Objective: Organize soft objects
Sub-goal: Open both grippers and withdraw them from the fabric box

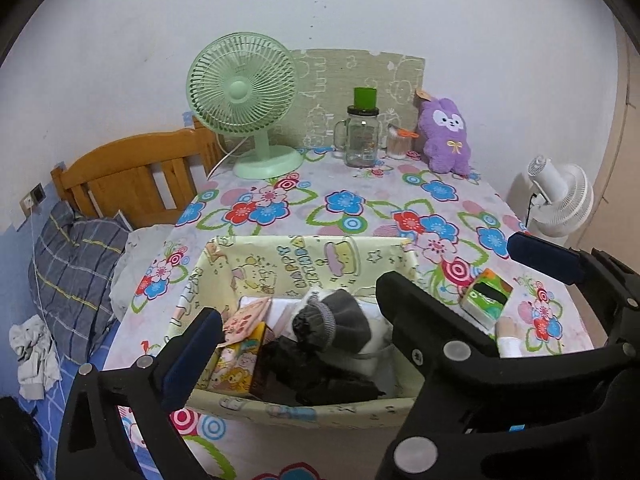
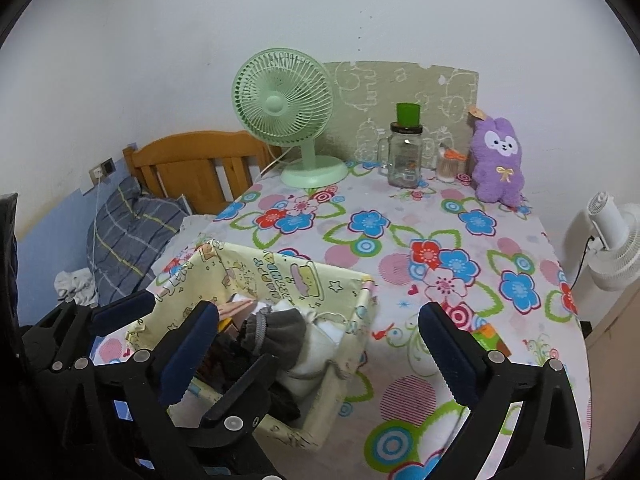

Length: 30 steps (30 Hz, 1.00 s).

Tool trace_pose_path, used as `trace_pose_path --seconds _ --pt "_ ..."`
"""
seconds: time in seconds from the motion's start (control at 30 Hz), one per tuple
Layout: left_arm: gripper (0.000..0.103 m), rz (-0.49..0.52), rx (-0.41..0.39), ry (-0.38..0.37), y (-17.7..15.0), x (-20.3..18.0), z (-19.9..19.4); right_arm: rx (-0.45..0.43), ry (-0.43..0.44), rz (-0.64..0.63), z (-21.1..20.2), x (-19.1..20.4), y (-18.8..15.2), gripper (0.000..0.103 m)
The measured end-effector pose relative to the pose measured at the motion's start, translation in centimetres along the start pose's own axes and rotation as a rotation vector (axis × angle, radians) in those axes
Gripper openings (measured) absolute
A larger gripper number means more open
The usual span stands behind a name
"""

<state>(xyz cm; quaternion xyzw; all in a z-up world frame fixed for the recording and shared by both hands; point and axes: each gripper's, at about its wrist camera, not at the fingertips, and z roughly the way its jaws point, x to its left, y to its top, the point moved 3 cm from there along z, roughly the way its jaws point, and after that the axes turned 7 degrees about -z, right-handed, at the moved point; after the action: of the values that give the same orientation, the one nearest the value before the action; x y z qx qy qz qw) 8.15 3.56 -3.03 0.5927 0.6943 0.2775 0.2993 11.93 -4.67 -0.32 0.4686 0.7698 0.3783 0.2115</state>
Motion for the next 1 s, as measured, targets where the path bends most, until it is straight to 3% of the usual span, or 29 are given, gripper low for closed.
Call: trace_pose_path --seconds 0.4,1.0 --pt "0.103 0.019 -0.039 -0.027 -0.1 -3.5 -1.8 -0.035 -0.036 0.014 -3.3 -2.9 -0.8 0.102" --pt "0.102 0.078 -0.036 -0.119 -1.1 -9.7 -2.5 -0.037 -0.134 0.07 -6.6 -8.1 -3.2 0.103"
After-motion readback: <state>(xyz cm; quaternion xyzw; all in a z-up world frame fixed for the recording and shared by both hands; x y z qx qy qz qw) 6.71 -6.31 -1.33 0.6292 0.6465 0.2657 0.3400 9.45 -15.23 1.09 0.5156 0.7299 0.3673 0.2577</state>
